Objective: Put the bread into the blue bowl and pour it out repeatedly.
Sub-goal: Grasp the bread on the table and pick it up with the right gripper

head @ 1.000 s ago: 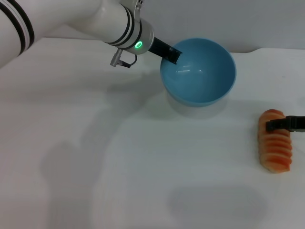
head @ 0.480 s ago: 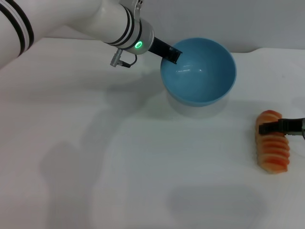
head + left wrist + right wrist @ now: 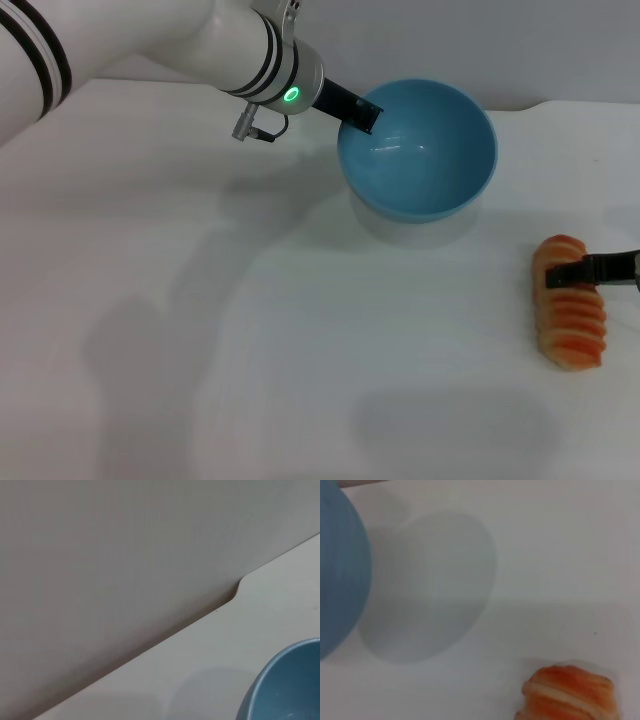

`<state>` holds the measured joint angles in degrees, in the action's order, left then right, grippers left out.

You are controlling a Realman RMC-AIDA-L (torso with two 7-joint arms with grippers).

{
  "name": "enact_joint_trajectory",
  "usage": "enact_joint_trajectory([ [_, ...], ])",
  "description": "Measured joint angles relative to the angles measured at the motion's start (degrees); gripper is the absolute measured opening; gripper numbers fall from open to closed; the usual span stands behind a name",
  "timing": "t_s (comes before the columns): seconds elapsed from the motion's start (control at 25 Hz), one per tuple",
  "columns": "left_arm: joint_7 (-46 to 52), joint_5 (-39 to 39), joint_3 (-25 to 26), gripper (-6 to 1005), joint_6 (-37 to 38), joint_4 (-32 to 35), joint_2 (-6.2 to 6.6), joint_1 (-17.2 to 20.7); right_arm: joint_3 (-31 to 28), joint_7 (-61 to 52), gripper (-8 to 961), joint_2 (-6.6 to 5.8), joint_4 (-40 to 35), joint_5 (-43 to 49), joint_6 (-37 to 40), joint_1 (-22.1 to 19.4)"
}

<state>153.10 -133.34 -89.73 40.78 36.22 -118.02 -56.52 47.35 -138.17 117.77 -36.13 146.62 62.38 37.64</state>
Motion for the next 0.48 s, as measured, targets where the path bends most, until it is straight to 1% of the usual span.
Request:
enact_joint_trajectory([
  [0.16, 0.0, 0.0, 0.0, -1, -0.2, -0.2, -0.01, 0.1, -0.1, 0.0, 549, 0.34, -4.3, 0.0, 2.3, -1.3],
  [0.2, 0.0, 0.0, 0.0, -1, -0.2, -0.2, -0.01, 0.1, -0.4, 0.0, 544, 0.38, -7.0, -0.3, 4.0, -1.9],
  [0.28, 0.0, 0.0, 0.0, -1, -0.2, -0.3, -0.01, 0.2, -0.6, 0.0, 535, 0.39, -8.4, -0.5, 4.8, -2.2],
  [0.36, 0.0, 0.0, 0.0, -2, -0.2, -0.4, -0.01, 0.2, -0.7, 0.0, 503, 0.43, -11.4, -1.1, 6.4, -2.9],
  [0.4, -0.1, 0.0, 0.0, -2, -0.3, -0.5, -0.01, 0.3, -0.7, 0.0, 487, 0.47, -14.2, -2.3, 8.0, -3.5],
  [0.44, -0.1, 0.0, 0.0, -2, -0.3, -0.5, -0.01, 0.3, -0.7, 0.0, 478, 0.47, -14.2, -2.3, 8.0, -3.5],
  [0.48, -0.1, 0.0, 0.0, -2, -0.3, -0.5, 0.0, 0.4, -0.7, 0.2, 470, 0.48, -16.1, -3.2, 9.2, -3.8],
])
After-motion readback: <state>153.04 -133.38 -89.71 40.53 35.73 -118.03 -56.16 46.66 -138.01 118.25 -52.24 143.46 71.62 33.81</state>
